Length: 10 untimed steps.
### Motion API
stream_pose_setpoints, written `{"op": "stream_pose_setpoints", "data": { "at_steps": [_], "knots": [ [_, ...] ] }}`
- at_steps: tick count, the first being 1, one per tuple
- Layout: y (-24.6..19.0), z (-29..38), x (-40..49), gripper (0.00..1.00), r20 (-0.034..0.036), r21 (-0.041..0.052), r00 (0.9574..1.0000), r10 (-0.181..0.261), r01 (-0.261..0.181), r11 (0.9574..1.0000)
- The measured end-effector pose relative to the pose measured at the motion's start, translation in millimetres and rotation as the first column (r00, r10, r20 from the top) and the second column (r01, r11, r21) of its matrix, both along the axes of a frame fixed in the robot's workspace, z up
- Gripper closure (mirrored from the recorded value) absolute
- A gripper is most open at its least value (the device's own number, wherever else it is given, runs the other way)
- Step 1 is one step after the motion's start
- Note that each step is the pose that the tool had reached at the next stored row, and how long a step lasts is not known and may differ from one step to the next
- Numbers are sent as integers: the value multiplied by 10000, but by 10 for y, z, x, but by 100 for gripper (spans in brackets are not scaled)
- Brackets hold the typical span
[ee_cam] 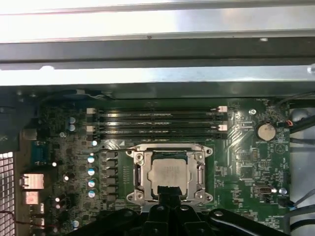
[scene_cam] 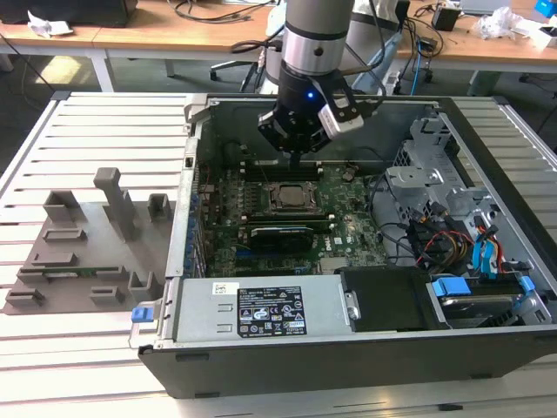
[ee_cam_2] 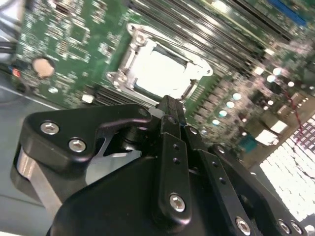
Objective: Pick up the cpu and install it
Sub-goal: 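Install the first cpu locking lever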
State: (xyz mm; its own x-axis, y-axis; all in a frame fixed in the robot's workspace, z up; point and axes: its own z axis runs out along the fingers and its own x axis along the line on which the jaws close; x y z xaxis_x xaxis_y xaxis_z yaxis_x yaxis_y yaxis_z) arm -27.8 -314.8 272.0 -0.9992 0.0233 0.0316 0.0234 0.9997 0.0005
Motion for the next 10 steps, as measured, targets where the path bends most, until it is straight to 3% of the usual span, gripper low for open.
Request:
{"op": "stream_pose_setpoints", "data": {
  "at_steps": [7,9,10],
  "knots": [
    [19,-6,-348,89,12,7,10000,-1,1,10000],
    [62,-12,-517,89,10,34,10000,-1,1,10000],
    [79,-15,-552,89,10,35,10000,0,0,10000]
  ]
}}
